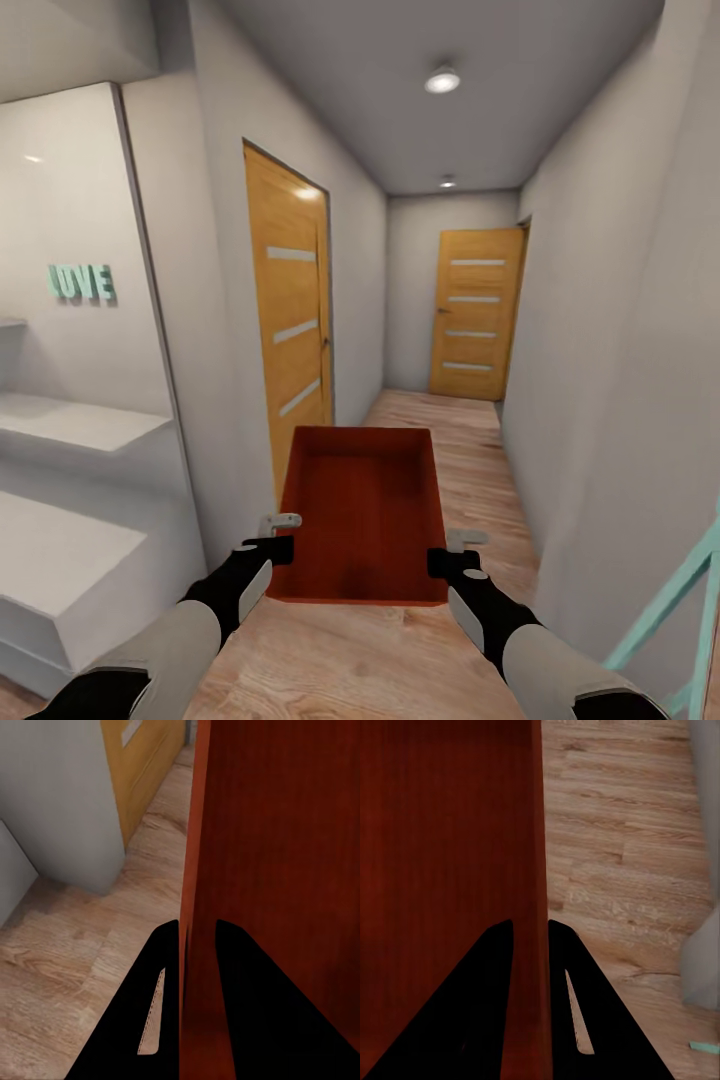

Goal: Move the two storage containers from the living room to the garage. In the garage, place one container on the floor and stack the other container on top of it (either order is fine).

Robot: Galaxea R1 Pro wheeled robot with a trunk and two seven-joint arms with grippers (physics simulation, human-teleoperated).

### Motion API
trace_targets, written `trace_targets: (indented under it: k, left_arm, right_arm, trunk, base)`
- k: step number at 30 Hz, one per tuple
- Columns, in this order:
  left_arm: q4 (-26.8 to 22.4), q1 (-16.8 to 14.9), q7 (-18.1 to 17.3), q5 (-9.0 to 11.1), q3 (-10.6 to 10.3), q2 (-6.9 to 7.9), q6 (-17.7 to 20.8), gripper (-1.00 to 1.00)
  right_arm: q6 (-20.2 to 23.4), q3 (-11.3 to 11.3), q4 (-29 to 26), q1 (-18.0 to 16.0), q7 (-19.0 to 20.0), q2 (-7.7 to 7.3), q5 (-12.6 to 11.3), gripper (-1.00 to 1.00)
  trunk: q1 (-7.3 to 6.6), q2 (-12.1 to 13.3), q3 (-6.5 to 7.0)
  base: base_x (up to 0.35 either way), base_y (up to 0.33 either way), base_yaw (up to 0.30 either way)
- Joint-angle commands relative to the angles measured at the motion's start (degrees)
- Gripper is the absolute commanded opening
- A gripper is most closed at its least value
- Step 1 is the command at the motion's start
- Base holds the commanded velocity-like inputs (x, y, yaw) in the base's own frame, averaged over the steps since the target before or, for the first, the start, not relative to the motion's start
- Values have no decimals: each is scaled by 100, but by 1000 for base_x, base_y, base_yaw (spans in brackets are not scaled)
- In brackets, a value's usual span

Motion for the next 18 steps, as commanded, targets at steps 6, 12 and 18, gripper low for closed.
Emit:
trace_targets:
  k: [6, 12, 18]
  left_arm:
    - [-145, -1, 57, -115, 174, 43, 43, -100]
    - [-145, -1, 57, -115, 174, 45, 43, -100]
    - [-141, -1, 55, -115, 174, 46, 43, -100]
  right_arm:
    - [-1, -72, 13, 0, -55, -34, -54, -100]
    - [0, -68, 13, 0, -55, -33, -54, -100]
    - [0, -67, 13, 0, -55, -33, -54, -100]
  trunk:
    - [4, -4, -3]
    - [4, -4, -3]
    - [4, -4, -3]
  base:
    - [246, 223, -79]
    - [246, 223, -219]
    - [246, 223, -240]
